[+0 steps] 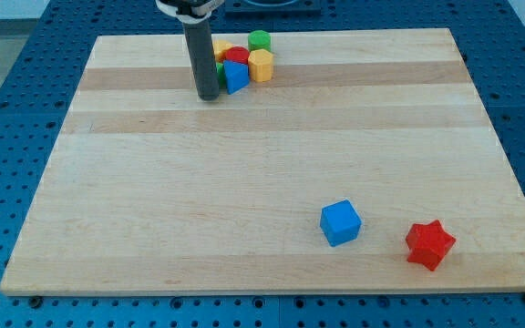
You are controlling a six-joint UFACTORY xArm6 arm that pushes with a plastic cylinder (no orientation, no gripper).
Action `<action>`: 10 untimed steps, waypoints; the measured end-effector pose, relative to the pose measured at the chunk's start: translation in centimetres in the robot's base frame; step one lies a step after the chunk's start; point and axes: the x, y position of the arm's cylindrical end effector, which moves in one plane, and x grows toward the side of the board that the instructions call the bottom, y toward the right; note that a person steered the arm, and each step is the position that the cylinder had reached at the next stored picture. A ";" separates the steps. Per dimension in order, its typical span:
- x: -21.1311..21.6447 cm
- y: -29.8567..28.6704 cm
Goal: Place the red star at the bottom left side of the green star
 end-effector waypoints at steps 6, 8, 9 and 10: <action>27.1 37.2; 25.2 24.8; 24.0 17.7; 24.6 17.4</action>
